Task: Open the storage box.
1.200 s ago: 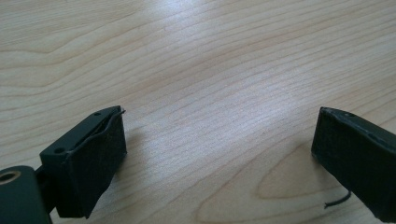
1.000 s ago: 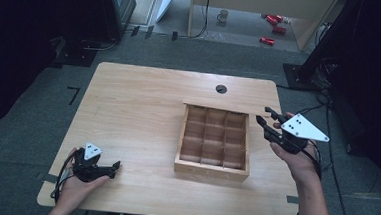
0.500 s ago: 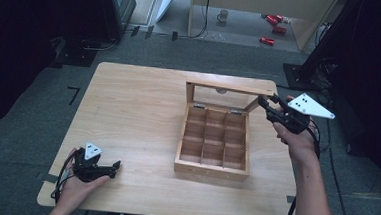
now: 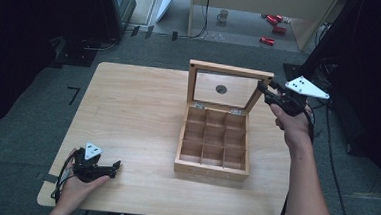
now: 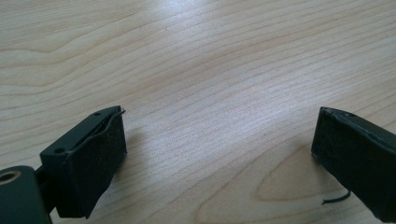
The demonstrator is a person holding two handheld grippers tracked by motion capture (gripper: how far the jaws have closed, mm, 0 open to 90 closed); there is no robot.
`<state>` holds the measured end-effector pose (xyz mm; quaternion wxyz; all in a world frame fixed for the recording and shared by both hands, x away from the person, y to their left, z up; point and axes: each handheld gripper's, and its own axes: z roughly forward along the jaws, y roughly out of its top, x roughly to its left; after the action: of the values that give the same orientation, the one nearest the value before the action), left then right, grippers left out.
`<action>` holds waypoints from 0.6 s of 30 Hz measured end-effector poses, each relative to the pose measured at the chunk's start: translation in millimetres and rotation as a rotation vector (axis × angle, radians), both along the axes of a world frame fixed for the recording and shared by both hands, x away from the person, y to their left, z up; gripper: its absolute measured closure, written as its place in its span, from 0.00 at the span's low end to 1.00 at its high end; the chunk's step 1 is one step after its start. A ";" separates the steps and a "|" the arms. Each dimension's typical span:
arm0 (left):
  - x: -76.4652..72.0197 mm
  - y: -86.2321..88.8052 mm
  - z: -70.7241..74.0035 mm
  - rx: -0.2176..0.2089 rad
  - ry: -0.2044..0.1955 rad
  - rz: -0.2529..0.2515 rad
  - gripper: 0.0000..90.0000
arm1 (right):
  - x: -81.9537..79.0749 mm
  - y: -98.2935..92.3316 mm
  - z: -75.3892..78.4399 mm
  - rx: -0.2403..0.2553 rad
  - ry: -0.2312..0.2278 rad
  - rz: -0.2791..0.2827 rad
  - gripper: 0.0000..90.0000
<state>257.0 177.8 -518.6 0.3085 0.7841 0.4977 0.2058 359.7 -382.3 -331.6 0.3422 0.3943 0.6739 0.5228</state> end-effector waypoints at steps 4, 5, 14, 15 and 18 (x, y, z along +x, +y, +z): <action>0.0 -0.1 0.0 0.000 0.000 0.001 0.04 | 19.9 -2.0 1.3 0.056 0.029 -0.023 0.71; 0.0 -0.1 0.0 0.000 0.000 0.001 0.04 | 19.9 -2.0 1.3 0.056 0.029 -0.023 0.71; -0.2 -0.8 0.0 -0.002 0.002 0.007 0.04 | 59.8 -7.1 -2.6 0.142 0.078 -0.065 0.73; -0.3 -1.0 0.0 -0.002 0.002 0.008 0.04 | 63.4 -6.8 -2.9 0.145 0.085 -0.076 0.73; -0.3 -1.2 -0.1 -0.002 0.000 0.007 0.04 | 73.8 -4.6 -3.6 0.148 0.107 -0.115 0.73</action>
<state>256.7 176.6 -518.7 0.3086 0.7819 0.5009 0.2062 433.5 -386.9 -335.2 0.3050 0.4841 0.6269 0.5288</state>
